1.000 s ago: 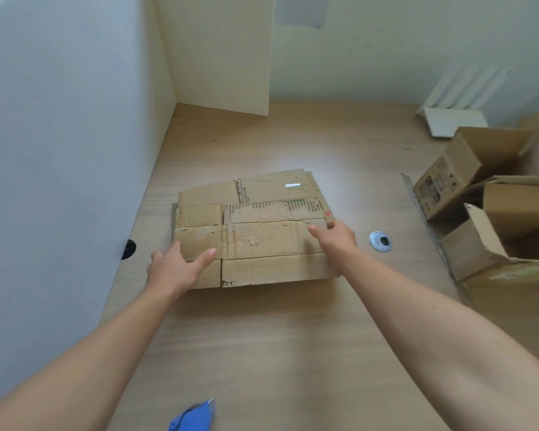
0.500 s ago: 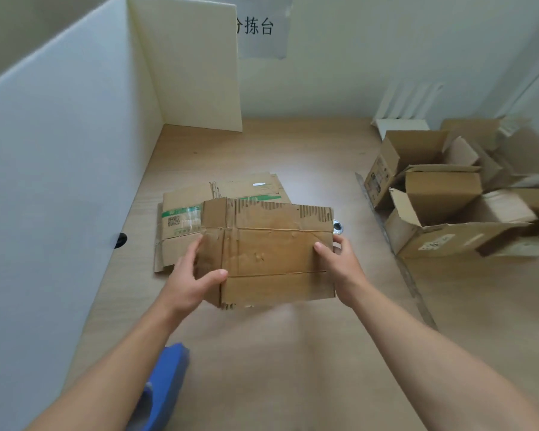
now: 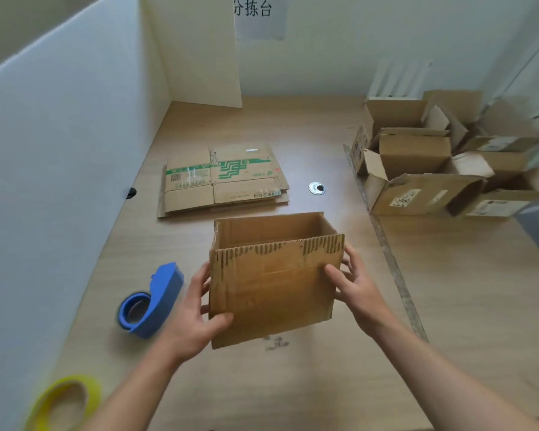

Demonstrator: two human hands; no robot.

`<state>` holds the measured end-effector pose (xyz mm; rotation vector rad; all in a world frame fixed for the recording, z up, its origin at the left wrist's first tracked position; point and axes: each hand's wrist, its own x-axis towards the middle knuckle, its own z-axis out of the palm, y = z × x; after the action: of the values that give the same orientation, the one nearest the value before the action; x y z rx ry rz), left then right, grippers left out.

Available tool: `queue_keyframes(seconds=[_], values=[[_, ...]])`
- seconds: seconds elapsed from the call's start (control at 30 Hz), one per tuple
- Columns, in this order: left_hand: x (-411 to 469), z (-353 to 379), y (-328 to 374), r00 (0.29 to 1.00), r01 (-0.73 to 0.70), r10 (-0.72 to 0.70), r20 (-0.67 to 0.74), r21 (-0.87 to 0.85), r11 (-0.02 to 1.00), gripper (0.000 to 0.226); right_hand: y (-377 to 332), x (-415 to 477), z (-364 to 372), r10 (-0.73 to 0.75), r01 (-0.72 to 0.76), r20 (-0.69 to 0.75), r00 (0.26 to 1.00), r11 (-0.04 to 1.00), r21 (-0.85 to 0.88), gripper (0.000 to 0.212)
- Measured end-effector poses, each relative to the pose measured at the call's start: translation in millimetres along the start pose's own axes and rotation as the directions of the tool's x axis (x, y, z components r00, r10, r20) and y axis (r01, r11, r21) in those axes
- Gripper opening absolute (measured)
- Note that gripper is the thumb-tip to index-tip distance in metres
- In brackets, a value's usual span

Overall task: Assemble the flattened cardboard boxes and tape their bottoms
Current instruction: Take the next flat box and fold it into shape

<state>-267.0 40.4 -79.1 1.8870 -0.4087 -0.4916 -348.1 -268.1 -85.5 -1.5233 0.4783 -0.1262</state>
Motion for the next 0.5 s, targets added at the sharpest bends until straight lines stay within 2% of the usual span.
queue_keyframes(seconds=[0.1,0.23,0.37,0.5], values=[[-18,12,-10,0.996,0.001,0.001,-0.093,0.028,1.000,0.085,20,-23,0,-0.022,0.022,-0.009,1.000,1.000,-0.017,0.051],[-33,16,-18,0.979,-0.040,0.066,-0.194,0.135,0.990,0.088,33,-42,1,-0.016,0.016,0.018,1.000,0.999,-0.034,0.062],[-30,11,-22,0.974,-0.041,0.078,-0.211,0.175,0.984,0.089,30,-47,7,-0.052,0.054,0.028,0.998,0.996,-0.067,0.055],[-25,6,-16,0.973,-0.032,0.062,-0.221,0.137,0.990,0.070,27,-47,14,-0.086,0.085,-0.004,0.996,0.989,-0.119,0.042]])
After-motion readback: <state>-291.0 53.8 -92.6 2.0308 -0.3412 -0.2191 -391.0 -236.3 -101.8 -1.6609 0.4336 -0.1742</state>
